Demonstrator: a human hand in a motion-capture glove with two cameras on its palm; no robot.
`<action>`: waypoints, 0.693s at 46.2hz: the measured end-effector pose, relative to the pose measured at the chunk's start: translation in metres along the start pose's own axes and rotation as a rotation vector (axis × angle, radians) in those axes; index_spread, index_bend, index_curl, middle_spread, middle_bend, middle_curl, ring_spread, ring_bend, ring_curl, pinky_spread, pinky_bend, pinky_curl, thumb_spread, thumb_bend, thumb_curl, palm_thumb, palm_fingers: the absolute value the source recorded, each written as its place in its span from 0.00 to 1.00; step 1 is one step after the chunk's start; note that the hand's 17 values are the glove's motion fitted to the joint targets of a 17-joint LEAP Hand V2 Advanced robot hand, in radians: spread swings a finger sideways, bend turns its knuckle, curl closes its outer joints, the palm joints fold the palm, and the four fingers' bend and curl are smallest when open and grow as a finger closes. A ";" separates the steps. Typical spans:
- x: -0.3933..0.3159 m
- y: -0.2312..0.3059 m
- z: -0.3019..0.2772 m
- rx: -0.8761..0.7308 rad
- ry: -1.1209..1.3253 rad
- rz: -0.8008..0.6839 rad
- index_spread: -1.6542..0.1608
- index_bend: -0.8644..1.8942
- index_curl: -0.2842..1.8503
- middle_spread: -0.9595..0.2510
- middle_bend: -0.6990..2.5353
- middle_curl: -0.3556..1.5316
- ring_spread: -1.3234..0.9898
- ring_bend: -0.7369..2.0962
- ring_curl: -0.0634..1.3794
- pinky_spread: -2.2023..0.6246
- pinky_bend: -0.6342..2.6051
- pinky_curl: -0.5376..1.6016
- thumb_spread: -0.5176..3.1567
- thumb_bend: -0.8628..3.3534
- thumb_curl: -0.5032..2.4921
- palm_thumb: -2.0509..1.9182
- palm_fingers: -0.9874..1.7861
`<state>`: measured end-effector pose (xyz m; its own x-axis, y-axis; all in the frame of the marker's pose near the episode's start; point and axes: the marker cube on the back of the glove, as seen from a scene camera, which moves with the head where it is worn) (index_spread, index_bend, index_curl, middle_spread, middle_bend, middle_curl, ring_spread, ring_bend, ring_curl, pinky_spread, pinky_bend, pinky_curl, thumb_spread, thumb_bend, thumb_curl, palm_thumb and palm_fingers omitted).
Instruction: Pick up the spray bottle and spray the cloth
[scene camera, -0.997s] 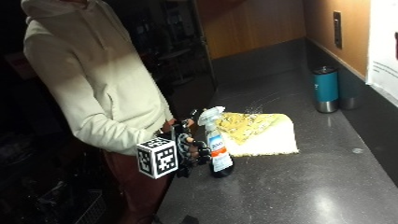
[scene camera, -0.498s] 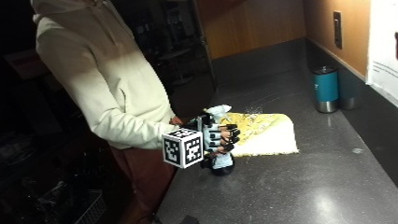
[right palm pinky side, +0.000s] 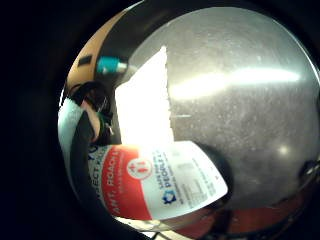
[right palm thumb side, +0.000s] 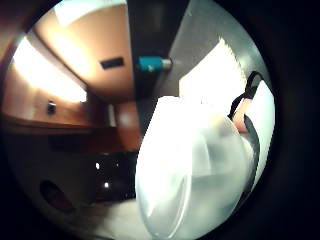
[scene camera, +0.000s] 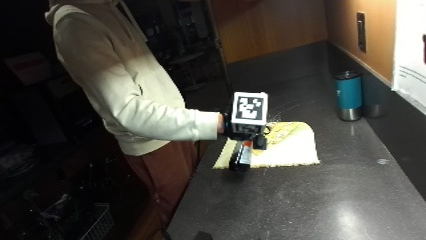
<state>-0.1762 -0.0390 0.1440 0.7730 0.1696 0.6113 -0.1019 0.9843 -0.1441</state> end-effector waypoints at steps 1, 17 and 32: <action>-0.005 -0.004 -0.012 -0.041 0.045 -0.007 0.82 0.44 0.35 0.70 0.38 0.44 0.50 0.46 0.33 0.72 0.29 0.42 0.27 0.20 0.35 0.76 0.86; -0.093 -0.018 0.004 -0.333 0.667 -0.004 0.83 0.45 0.36 0.70 0.39 0.45 0.50 0.47 0.34 0.71 0.30 0.43 0.22 0.20 0.38 0.76 0.85; -0.120 0.002 0.041 -0.410 1.029 0.001 0.83 0.46 0.37 0.69 0.39 0.45 0.50 0.48 0.35 0.71 0.30 0.43 0.21 0.20 0.40 0.76 0.85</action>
<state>-0.2948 -0.0558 0.1027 0.9438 -0.1386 -0.3001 -0.0348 0.8611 -0.5072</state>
